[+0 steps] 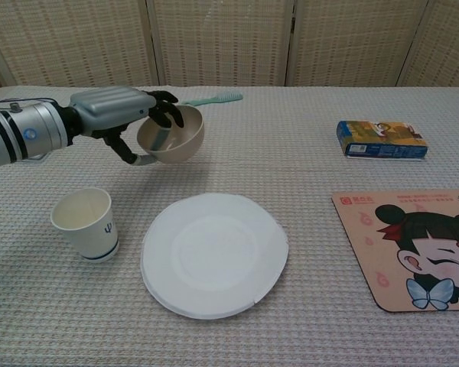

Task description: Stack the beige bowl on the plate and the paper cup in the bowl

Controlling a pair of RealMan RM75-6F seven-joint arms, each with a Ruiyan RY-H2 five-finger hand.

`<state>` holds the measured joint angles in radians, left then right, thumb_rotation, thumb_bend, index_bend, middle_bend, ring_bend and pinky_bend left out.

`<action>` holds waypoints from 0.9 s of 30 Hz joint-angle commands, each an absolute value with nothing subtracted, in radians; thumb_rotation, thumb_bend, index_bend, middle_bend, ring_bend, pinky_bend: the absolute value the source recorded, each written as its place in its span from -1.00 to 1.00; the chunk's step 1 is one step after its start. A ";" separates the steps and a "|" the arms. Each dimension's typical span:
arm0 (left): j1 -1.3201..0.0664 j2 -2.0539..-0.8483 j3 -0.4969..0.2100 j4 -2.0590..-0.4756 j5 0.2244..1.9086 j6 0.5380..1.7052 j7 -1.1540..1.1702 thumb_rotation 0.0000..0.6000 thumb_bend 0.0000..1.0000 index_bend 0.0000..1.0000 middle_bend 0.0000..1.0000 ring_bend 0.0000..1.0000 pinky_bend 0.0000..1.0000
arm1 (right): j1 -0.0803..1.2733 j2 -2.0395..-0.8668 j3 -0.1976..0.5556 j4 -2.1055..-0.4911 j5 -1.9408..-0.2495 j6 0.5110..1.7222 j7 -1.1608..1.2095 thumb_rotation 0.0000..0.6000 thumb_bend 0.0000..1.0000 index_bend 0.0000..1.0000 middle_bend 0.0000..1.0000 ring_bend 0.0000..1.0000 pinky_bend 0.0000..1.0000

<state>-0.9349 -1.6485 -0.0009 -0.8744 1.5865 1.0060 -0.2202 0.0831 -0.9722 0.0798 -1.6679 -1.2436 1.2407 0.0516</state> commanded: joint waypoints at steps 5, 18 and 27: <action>-0.858 -1.484 -0.040 -1.261 1.485 1.029 0.132 1.00 -0.24 0.29 -0.49 -0.94 -0.66 | 0.065 -0.953 0.063 -1.680 -1.310 1.278 0.102 1.00 -0.62 -1.00 -1.00 -1.00 -1.00; -0.784 -1.377 -0.064 -1.632 1.362 1.074 0.503 1.00 -0.24 0.30 -0.48 -0.95 -0.66 | 0.048 -0.933 0.033 -1.687 -1.400 1.317 0.157 1.00 -0.62 -1.00 -1.00 -1.00 -1.00; -0.771 -1.379 -0.047 -1.811 1.331 1.084 0.707 1.00 -0.24 0.31 -0.47 -0.95 -0.66 | 0.036 -0.918 0.016 -1.685 -1.462 1.353 0.210 1.00 -0.62 -1.00 -1.00 -1.00 -1.00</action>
<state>-0.7782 -1.3776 -0.0519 -1.7673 1.3482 1.0772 0.6575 0.0384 -0.9217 0.0199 -1.6864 -1.4528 1.3467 0.1997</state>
